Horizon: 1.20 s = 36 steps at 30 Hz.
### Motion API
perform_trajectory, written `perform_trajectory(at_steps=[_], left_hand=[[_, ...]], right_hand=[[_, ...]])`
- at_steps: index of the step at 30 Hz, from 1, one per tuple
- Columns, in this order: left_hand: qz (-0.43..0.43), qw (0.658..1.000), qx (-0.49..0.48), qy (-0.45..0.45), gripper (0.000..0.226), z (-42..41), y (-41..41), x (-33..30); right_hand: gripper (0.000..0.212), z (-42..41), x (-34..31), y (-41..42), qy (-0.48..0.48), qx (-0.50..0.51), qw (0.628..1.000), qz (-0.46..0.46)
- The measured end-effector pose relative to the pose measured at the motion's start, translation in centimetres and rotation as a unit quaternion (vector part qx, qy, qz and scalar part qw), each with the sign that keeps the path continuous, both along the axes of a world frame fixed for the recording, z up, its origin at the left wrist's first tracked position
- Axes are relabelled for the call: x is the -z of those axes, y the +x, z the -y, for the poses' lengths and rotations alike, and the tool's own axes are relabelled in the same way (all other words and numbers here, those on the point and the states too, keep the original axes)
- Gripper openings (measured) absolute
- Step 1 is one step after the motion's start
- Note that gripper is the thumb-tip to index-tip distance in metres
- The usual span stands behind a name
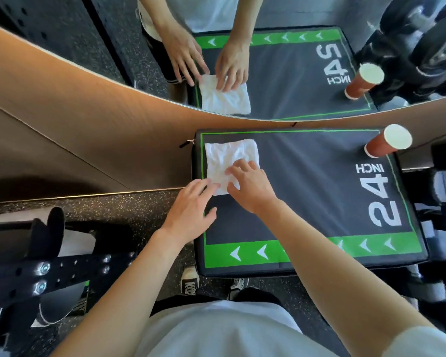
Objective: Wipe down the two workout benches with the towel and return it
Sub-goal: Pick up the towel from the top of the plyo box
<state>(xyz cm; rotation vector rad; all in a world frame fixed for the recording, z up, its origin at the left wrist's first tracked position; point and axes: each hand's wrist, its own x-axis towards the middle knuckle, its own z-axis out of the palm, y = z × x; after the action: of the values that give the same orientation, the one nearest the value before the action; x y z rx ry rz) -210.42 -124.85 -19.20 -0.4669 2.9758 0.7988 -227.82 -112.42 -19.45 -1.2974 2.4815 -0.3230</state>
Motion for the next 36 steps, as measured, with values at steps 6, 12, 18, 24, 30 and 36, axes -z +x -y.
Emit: perform_trajectory(at_steps=[6, 12, 18, 24, 30, 36], left_hand=[[0.055, 0.997, 0.047, -0.035, 0.056, -2.7, -1.8, 0.9], [0.034, 0.993, 0.102, -0.04, 0.052, -5.3, -2.2, 1.5], [0.03, 0.992, 0.118, -0.042, 0.045, -7.8, -2.1, 2.0], [0.04, 0.989, 0.123, -0.076, 0.047, -8.8, -1.1, 2.0], [0.038, 0.995, 0.083, -0.051, 0.067, -8.2, 1.4, 1.6], [0.016, 0.999, 0.039, 0.013, 0.076, -7.8, 2.6, 1.5]], right_hand=[[0.042, -5.2, 0.3, 2.4, -0.011, 0.028, 1.0, 0.006], [0.045, -9.8, 0.2, 4.9, -0.017, 0.076, 0.997, 0.02], [0.042, -13.2, -0.2, 7.4, -0.022, 0.105, 0.993, 0.047], [0.039, -14.8, -0.7, 8.0, -0.023, 0.094, 0.994, 0.047], [0.063, -13.7, -0.5, 3.7, -0.027, 0.067, 0.997, -0.024], [0.097, -13.7, 3.1, 3.3, 0.009, 0.011, 1.0, -0.002]])
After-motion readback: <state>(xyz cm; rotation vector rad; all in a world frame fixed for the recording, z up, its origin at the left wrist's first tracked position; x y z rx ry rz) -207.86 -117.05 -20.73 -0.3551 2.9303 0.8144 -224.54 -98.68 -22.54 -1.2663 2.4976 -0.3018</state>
